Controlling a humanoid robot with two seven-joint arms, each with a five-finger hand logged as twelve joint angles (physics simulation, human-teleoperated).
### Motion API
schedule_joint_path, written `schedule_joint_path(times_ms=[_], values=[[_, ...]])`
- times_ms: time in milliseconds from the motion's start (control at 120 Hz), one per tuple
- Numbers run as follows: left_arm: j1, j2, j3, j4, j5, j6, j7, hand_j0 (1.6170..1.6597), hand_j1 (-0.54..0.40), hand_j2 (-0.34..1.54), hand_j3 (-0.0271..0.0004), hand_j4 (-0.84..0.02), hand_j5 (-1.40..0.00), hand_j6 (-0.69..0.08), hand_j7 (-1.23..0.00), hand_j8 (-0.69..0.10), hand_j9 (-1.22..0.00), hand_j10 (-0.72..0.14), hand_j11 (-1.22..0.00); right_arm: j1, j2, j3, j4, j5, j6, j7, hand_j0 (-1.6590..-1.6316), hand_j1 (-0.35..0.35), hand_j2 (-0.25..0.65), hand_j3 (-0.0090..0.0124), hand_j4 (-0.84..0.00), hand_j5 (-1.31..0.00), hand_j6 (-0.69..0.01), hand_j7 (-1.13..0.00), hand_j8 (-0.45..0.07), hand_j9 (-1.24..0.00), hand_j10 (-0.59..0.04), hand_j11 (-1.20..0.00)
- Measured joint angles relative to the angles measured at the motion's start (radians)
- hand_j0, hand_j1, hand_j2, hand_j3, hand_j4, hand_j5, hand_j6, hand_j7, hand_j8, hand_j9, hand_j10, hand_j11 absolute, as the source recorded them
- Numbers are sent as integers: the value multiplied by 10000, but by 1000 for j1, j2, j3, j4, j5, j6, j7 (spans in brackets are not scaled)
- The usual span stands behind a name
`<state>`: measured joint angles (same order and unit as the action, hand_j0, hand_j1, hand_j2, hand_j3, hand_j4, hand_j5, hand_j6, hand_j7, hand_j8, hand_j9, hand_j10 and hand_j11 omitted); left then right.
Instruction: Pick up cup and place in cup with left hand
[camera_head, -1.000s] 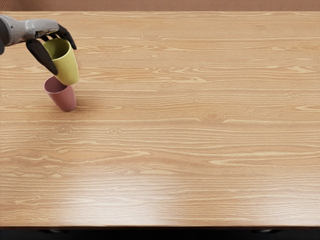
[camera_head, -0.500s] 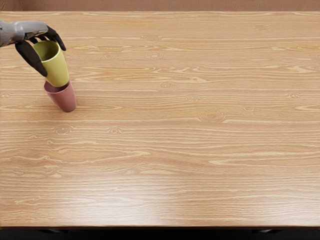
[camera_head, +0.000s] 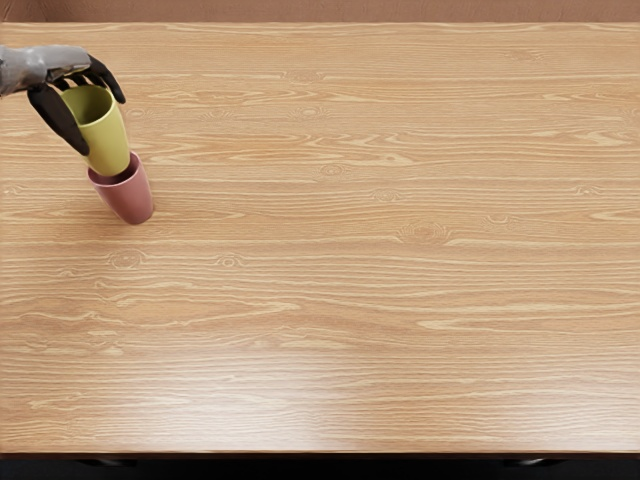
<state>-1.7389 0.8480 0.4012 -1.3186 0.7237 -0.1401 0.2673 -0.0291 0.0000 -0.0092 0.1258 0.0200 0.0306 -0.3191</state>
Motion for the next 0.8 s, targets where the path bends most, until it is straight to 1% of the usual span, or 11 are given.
schedule_joint_path(times_ms=[75, 133, 175, 200, 425, 450, 542, 592, 658, 692, 800], values=[[20, -23, -2, 14, 0, 1, -2, 16553, -1130, 989, 0, -4477, -5841, -3162, -5904, -2849, -5931, -4143, -5996, 0, 0, 0, 0, 0, 0, 0, -16581, -3491, 1, 0, -3, -1, -5, 0, -4, 0, -2, 0], [22, -32, -3, 30, 0, 2, -5, 16552, -950, 806, 0, -4425, -5838, -3407, -5894, -3007, -5907, -4231, -5955, 0, 0, 0, 0, 0, 0, 0, -16581, -3491, 1, 0, -4, -1, -6, 0, -4, 0, -3, 0], [30, -33, -4, 38, 0, 2, -6, 16555, -1087, 863, 0, -4425, -5807, -3158, -5981, -2825, -5893, -4196, -5934, 0, 0, 0, 0, 0, 0, 0, -16581, -3491, 1, 0, -4, -1, -6, 0, -5, 0, -3, 0], [35, -33, -4, 42, 0, 3, -7, 16556, -1064, 828, 0, -4411, -5805, -3221, -5984, -2938, -5896, -4302, -5915, 0, 0, 0, 0, 0, 0, 0, -16581, -3491, 1, 0, -4, -1, -6, 0, -4, 0, -3, 0], [43, -39, -5, 71, 2, 5, -9, 16555, -1064, 864, 0, -4368, -5741, -3176, -5907, -2949, -5807, -4259, -5859, 0, 0, 0, 0, 0, 0, 0, -16581, -3491, 1, 0, -3, -1, -5, 0, -4, 0, -2, 0], [44, -42, -5, 74, 2, 5, -10, 16556, -1025, 823, 0, -4354, -5743, -3303, -5898, -2981, -5776, -4305, -5845, 0, 0, 0, 0, 0, 0, 0, -16581, -3491, 1, 0, -4, -1, -5, 0, -4, 0, -3, 0], [56, -55, -7, 87, 2, 6, -10, 16557, -1008, 825, 0, -4362, -5674, -3254, -5855, -3011, -5698, -4287, -5803, 0, 0, 0, 0, 0, 0, 0, -16581, -3491, 1, 0, -3, -1, -5, 0, -4, 0, -2, 0], [58, -64, -8, 95, 1, 5, -11, 16557, -890, 716, 0, -4296, -5715, -3453, -5831, -3137, -5660, -4461, -5774, 0, 0, 0, 0, 0, 0, 0, -16581, -3491, 1, 0, -4, -1, -5, 0, -4, 0, -3, 0], [65, -71, -9, 103, 2, 6, -13, 16559, -1034, 829, 0, -4332, -5635, -3306, -5786, -3061, -5615, -4341, -5752, 0, 0, 0, 0, 0, 0, 0, -16581, -3491, 1, 0, -4, -1, -5, 0, -4, 0, -3, 0], [71, -81, -9, 111, 1, 6, -15, 16557, -897, 718, 0, -4287, -5664, -3368, -5786, -3169, -5616, -4408, -5736, 0, 0, 0, 0, 0, 0, 0, -16581, -3491, 1, 0, -3, -1, -5, 0, -4, 0, -2, 0], [79, -88, -11, 129, 1, 6, -22, 16558, -939, 733, 0, -4206, -5667, -3257, -5760, -3033, -5605, -4271, -5688, 0, 0, 0, 0, 0, 0, 0, -16581, -3491, 1, 0, -4, -1, -5, 0, -4, 0, -3, 0]])
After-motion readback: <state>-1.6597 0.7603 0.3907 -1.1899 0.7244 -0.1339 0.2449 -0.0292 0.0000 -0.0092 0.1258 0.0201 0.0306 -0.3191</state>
